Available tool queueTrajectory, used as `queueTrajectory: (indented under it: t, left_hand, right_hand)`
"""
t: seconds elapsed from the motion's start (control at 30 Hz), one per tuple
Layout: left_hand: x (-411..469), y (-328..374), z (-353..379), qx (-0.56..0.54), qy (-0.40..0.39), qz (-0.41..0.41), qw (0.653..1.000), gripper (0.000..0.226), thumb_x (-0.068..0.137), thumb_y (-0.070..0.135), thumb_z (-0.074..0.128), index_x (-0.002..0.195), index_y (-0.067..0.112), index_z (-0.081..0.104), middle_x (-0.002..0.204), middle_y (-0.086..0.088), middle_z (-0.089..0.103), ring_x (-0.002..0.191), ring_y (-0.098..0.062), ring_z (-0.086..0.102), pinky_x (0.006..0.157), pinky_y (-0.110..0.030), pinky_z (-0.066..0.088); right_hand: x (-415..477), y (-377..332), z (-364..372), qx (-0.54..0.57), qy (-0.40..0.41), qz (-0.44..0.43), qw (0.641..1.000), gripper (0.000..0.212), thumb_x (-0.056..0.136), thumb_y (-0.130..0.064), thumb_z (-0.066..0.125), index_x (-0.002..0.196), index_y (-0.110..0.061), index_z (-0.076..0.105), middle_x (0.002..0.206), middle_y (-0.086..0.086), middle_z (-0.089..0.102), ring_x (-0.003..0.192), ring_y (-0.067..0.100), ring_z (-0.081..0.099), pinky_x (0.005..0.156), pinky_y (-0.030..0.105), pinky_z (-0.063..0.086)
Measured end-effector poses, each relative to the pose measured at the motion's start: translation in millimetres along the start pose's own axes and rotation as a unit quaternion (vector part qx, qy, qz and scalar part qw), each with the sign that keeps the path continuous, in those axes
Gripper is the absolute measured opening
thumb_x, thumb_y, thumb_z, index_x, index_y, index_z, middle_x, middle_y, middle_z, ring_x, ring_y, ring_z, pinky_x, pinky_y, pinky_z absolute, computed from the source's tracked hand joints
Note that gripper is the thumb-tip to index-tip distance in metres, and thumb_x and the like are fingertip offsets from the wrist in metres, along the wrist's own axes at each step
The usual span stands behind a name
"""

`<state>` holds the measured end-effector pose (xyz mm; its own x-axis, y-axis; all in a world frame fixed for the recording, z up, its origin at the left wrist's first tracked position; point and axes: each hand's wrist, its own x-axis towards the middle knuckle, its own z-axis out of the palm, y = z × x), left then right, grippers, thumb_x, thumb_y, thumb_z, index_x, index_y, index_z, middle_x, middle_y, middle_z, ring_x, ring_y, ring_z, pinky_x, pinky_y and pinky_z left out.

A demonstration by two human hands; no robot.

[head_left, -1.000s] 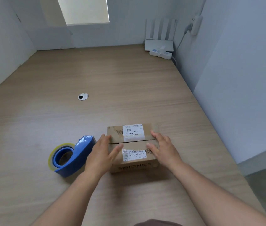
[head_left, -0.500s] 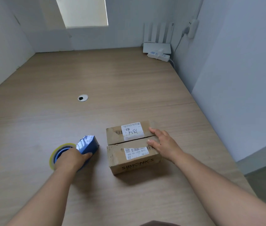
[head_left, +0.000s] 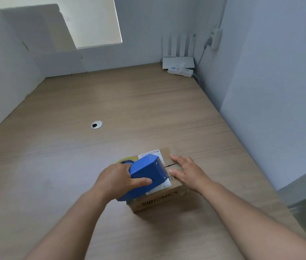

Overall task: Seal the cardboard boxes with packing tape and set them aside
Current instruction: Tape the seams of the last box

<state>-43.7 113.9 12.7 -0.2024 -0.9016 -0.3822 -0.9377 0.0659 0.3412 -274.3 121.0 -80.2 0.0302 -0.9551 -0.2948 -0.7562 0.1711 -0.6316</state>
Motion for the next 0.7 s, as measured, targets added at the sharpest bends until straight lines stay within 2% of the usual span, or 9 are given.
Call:
queueTrajectory:
  t: [0.1, 0.17, 0.2, 0.27, 0.33, 0.47, 0.53, 0.6, 0.7]
  left_hand:
    - [3.7, 3.1, 8.9, 0.08, 0.001, 0.014, 0.997, 0.057, 0.077, 0.073, 0.053, 0.106, 0.025, 0.059, 0.092, 0.008, 0.062, 0.082, -0.01, 0.058, 0.073, -0.027, 0.052]
    - [4.5, 2.3, 12.0, 0.099, -0.002, 0.023, 0.995, 0.055, 0.078, 0.073, 0.051, 0.104, 0.025, 0.056, 0.09, 0.009, 0.06, 0.081, -0.009, 0.057, 0.073, -0.025, 0.052]
    - [4.5, 2.0, 12.9, 0.103, 0.0, 0.025, 0.994, 0.053, 0.078, 0.073, 0.05, 0.102, 0.026, 0.054, 0.088, 0.009, 0.059, 0.08, -0.009, 0.057, 0.074, -0.025, 0.052]
    - [4.6, 1.4, 14.0, 0.1, 0.005, 0.027, 0.995, 0.052, 0.078, 0.073, 0.05, 0.101, 0.027, 0.053, 0.087, 0.01, 0.058, 0.081, -0.009, 0.056, 0.074, -0.024, 0.051]
    - [4.0, 0.4, 15.1, 0.094, 0.007, 0.026, 0.995, 0.05, 0.079, 0.072, 0.051, 0.101, 0.027, 0.052, 0.089, 0.009, 0.059, 0.082, -0.01, 0.056, 0.074, -0.024, 0.049]
    - [1.3, 0.1, 15.8, 0.091, 0.007, 0.032, 0.995, 0.047, 0.079, 0.071, 0.051, 0.1, 0.029, 0.047, 0.085, 0.011, 0.054, 0.08, -0.008, 0.053, 0.066, -0.018, 0.044]
    - [-0.3, -0.4, 14.8, 0.077, 0.009, 0.033, 0.996, 0.045, 0.08, 0.07, 0.052, 0.1, 0.03, 0.046, 0.083, 0.013, 0.052, 0.078, -0.006, 0.052, 0.06, -0.015, 0.039]
    - [-1.0, 0.4, 13.3, 0.068, 0.008, 0.034, 0.997, 0.046, 0.08, 0.068, 0.052, 0.105, 0.029, 0.048, 0.084, 0.013, 0.052, 0.078, -0.006, 0.051, 0.059, -0.013, 0.038]
    - [-1.1, 1.4, 9.6, 0.054, 0.001, 0.022, 0.998, 0.052, 0.08, 0.067, 0.054, 0.113, 0.026, 0.055, 0.092, 0.009, 0.058, 0.083, -0.008, 0.056, 0.068, -0.018, 0.046]
  right_hand:
    - [-0.9, -1.0, -2.1, -0.033, 0.019, 0.009, 0.999, 0.062, 0.09, -0.049, 0.055, 0.146, -0.039, 0.03, 0.142, 0.003, 0.033, 0.135, 0.019, 0.032, 0.11, 0.033, 0.032]
    - [-4.8, -5.0, -4.4, -0.056, 0.081, -0.015, 0.995, 0.062, 0.091, -0.045, 0.056, 0.147, -0.031, 0.033, 0.142, 0.003, 0.032, 0.134, 0.018, 0.029, 0.11, 0.03, 0.029]
    - [-7.5, -8.4, -4.5, -0.028, 0.125, -0.037, 0.991, 0.059, 0.092, -0.038, 0.057, 0.145, -0.026, 0.037, 0.139, 0.003, 0.036, 0.127, 0.017, 0.036, 0.106, 0.023, 0.03]
    - [-14.0, -19.3, -2.5, 0.112, 0.156, -0.058, 0.98, 0.05, 0.091, -0.016, 0.056, 0.139, -0.021, 0.045, 0.13, -0.001, 0.044, 0.094, 0.01, 0.052, 0.088, 0.013, 0.038]
    - [-18.1, -30.2, -0.1, 0.255, 0.083, -0.05, 0.962, 0.055, 0.088, 0.001, 0.051, 0.138, -0.021, 0.046, 0.126, -0.004, 0.05, 0.07, 0.008, 0.048, 0.07, 0.012, 0.043]
    - [-15.9, -36.5, -3.8, 0.335, -0.027, -0.034, 0.941, 0.057, 0.089, 0.003, 0.052, 0.141, -0.018, 0.042, 0.116, -0.004, 0.058, 0.072, 0.006, 0.054, 0.062, 0.012, 0.046]
    - [-15.5, -37.4, -7.7, 0.35, -0.046, -0.032, 0.935, 0.04, 0.09, -0.001, 0.056, 0.128, -0.017, 0.054, 0.098, -0.006, 0.063, 0.072, 0.003, 0.056, 0.059, 0.012, 0.046]
    - [-17.7, -38.3, -8.7, 0.371, -0.036, -0.033, 0.927, 0.015, 0.09, -0.005, 0.06, 0.099, -0.016, 0.064, 0.077, -0.009, 0.063, 0.061, 0.002, 0.055, 0.053, 0.013, 0.044]
    - [-18.4, -37.3, -3.4, 0.392, 0.01, -0.043, 0.919, 0.013, 0.089, -0.004, 0.062, 0.078, -0.012, 0.063, 0.064, -0.01, 0.06, 0.052, -0.004, 0.054, 0.051, 0.012, 0.042]
